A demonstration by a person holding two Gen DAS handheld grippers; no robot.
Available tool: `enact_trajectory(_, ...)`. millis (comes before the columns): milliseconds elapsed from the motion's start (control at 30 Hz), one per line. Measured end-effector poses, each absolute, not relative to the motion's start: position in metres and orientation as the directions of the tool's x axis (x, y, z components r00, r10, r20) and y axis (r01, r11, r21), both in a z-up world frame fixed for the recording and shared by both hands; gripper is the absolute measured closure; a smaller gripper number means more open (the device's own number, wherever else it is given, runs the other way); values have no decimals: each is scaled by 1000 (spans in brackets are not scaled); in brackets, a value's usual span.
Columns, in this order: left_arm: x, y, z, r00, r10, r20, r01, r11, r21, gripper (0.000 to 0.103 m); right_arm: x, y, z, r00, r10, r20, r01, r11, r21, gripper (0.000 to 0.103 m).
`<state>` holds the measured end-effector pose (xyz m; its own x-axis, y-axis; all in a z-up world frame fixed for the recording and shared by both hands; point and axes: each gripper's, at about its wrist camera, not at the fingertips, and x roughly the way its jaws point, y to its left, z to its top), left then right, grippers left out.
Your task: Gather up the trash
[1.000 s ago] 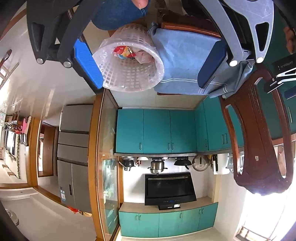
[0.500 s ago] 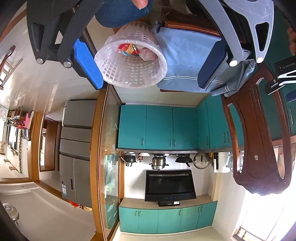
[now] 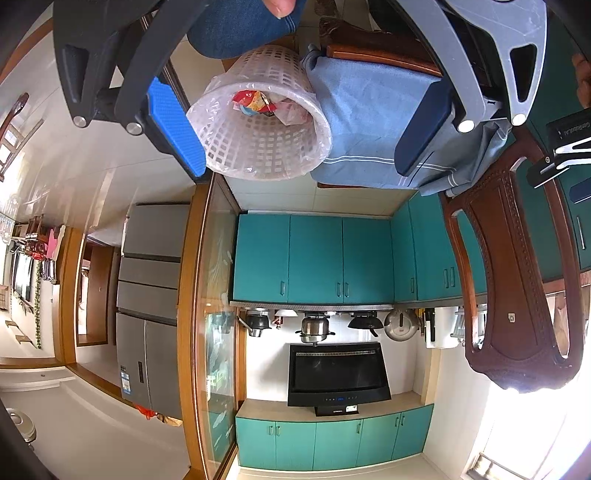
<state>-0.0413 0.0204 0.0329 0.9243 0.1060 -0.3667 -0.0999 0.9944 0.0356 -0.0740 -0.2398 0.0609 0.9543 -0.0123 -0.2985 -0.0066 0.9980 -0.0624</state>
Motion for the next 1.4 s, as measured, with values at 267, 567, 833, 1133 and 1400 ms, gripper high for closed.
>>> enact_trajectory(267,-41,20,33,924,104,-367,-99,995,34,3,-74,-240,61,954,-11,-300,-7,998,-59,3)
enact_trajectory(567,-42,16,30,924,103,-369,-97,995,34,3,-71,-237,59,952,-8,-306,-10,998,-58,3)
enact_trajectory(833,-39,12,28,918,99,-384,-93,995,34,3,-70,-236,56,949,-9,-316,-10,998,-56,3)
enact_trajectory(1133,-37,12,28,918,90,-387,-87,996,27,3,-67,-236,53,945,-6,-327,-13,998,-56,3)
enact_trajectory(1400,-33,7,27,911,88,-403,-78,996,42,3,-64,-238,51,942,-4,-335,-15,998,-53,3)
